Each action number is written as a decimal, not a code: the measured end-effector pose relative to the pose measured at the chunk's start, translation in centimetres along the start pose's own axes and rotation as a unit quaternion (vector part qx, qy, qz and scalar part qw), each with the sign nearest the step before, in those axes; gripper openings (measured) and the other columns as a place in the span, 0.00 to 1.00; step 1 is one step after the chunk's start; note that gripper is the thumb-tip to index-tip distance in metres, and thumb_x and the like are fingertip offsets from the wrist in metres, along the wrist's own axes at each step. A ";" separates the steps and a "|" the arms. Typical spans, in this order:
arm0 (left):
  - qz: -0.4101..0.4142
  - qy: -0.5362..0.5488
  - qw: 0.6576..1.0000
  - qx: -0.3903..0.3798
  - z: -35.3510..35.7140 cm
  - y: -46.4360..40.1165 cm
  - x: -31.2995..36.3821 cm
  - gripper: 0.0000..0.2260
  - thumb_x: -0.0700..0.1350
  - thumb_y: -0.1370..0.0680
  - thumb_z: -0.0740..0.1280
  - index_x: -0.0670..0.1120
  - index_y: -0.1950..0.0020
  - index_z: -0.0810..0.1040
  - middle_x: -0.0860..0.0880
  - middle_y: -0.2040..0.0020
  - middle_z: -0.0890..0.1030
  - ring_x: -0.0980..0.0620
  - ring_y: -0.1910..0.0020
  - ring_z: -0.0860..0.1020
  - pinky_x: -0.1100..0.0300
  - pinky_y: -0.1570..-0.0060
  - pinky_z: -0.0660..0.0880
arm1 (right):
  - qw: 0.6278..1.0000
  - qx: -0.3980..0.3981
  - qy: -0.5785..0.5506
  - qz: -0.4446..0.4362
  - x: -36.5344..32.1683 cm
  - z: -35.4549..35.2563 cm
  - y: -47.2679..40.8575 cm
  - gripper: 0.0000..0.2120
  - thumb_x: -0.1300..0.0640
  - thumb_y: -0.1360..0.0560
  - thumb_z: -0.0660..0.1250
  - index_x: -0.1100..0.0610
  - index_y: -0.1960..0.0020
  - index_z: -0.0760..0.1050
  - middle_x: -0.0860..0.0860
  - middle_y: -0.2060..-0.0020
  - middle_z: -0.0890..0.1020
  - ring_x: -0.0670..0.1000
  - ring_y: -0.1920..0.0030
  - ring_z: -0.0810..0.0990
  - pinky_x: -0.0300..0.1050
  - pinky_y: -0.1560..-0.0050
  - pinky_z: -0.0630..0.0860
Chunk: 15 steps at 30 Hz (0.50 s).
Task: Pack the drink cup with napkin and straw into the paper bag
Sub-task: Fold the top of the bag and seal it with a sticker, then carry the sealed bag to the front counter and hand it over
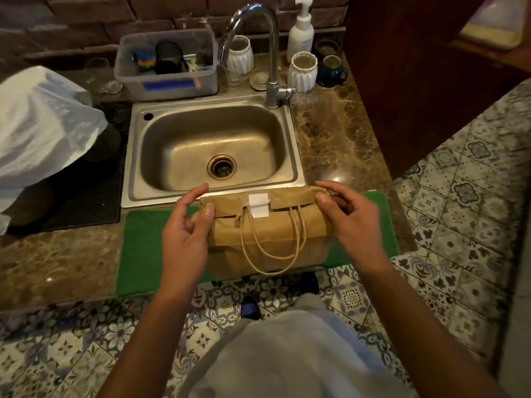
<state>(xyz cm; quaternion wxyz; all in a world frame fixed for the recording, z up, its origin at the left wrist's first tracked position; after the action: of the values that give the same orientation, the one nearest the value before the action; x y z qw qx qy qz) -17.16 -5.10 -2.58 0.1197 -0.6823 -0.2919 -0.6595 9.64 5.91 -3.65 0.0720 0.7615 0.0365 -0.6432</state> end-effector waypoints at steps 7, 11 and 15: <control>-0.021 -0.008 0.989 -0.145 -0.2 0.1 -0.1 0.13 0.44 0.19 0.66 0.55 0.36 0.79 0.56 0.60 0.86 0.63 0.64 0.83 0.67 0.66 0.78 | 0.997 0.075 -0.006 0.013 -0.5 0.5 4.6 0.12 0.63 0.21 0.70 0.48 0.44 0.84 0.47 0.55 0.87 0.47 0.53 0.83 0.47 0.50 0.81; -0.026 -0.045 0.979 -0.198 1.2 0.8 -1.1 0.09 0.44 0.19 0.66 0.53 0.42 0.83 0.60 0.60 0.86 0.64 0.65 0.82 0.68 0.65 0.78 | 0.995 0.082 0.033 0.049 0.0 -0.7 6.7 0.11 0.59 0.21 0.71 0.43 0.47 0.83 0.39 0.56 0.87 0.42 0.52 0.84 0.47 0.47 0.82; 0.029 -0.110 0.960 -0.256 3.7 2.2 -0.4 0.08 0.45 0.20 0.67 0.58 0.47 0.83 0.62 0.58 0.85 0.68 0.58 0.81 0.74 0.60 0.75 | 0.974 0.040 0.223 0.024 -1.8 -3.1 8.1 0.11 0.42 0.25 0.69 0.41 0.44 0.81 0.38 0.45 0.83 0.40 0.42 0.79 0.46 0.37 0.75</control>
<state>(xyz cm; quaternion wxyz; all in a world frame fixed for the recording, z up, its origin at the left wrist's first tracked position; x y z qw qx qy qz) -12.86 -4.94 -2.83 -0.0734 -0.7668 -0.1050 -0.6290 13.59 -1.51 -0.85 0.0473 0.8887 0.0077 -0.4559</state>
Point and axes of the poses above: each hand's wrist, its own y-axis away from the middle knuckle, its own z-axis out of the palm, x = y × z, the point moved 8 cm from there along -y, towards the middle knuckle
